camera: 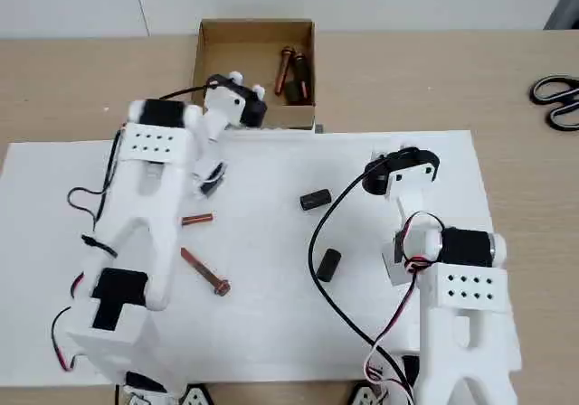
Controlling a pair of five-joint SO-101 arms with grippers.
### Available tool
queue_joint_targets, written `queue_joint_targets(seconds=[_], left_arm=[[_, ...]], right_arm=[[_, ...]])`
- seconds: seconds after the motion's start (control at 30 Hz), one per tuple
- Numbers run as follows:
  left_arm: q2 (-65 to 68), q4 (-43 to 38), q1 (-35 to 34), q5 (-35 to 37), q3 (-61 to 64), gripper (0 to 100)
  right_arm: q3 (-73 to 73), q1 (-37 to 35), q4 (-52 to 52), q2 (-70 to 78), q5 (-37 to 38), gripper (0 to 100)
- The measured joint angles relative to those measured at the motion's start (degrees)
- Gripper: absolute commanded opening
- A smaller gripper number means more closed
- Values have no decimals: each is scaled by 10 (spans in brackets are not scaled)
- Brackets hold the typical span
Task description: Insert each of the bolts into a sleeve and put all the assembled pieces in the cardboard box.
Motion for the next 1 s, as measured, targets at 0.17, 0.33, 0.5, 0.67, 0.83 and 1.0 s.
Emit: queue_joint_targets(seconds=[0.17,0.33,0.5,0.67,0.83,1.0], left_arm=[[0,-32,-3,53,0,9],[0,-56,-31,45,-16,11],[0,-43,-48,134,-25,9],[0,-32,-64,343,-25,8],[0,-32,-63,437,-25,7],[0,-25,-63,548,-21,7]], right_arm=[[1,0,5,0,0,4],[1,0,9,0,0,4],[1,0,9,0,0,4],[1,0,9,0,0,4],[1,0,9,0,0,4],[1,0,9,0,0,4]])
